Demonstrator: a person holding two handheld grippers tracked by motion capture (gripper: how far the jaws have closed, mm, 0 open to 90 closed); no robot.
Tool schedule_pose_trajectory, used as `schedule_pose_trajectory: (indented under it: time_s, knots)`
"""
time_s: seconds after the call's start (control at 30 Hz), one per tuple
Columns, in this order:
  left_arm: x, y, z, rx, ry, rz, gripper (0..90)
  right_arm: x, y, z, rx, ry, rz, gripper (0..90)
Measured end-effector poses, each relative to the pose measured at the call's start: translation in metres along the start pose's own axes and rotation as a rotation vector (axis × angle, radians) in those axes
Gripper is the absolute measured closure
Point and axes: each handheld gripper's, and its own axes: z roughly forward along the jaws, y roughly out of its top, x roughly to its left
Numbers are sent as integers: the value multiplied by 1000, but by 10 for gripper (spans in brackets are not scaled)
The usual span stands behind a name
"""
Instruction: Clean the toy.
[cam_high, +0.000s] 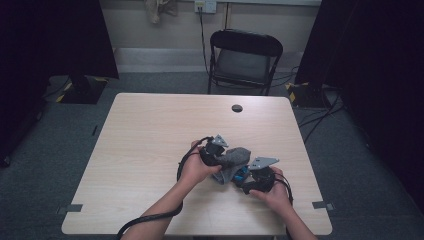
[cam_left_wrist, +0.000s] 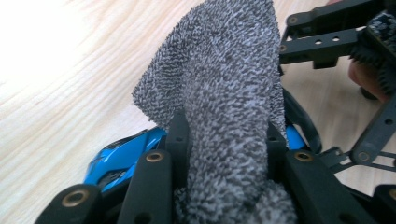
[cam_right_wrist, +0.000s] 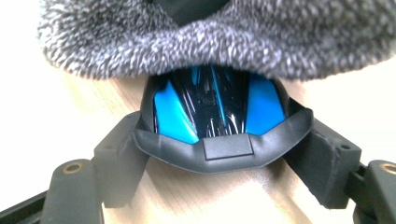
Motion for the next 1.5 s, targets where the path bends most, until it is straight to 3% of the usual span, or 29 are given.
schedule_pose_trajectory:
  time_s: [0.47,1.5]
  knots:
    - [22,-12,-8,3,58,-45,660,0,0,0,0,0,0,246]
    - [45,-24,-15,7,131,-84,659,0,0,0,-1,0,0,246]
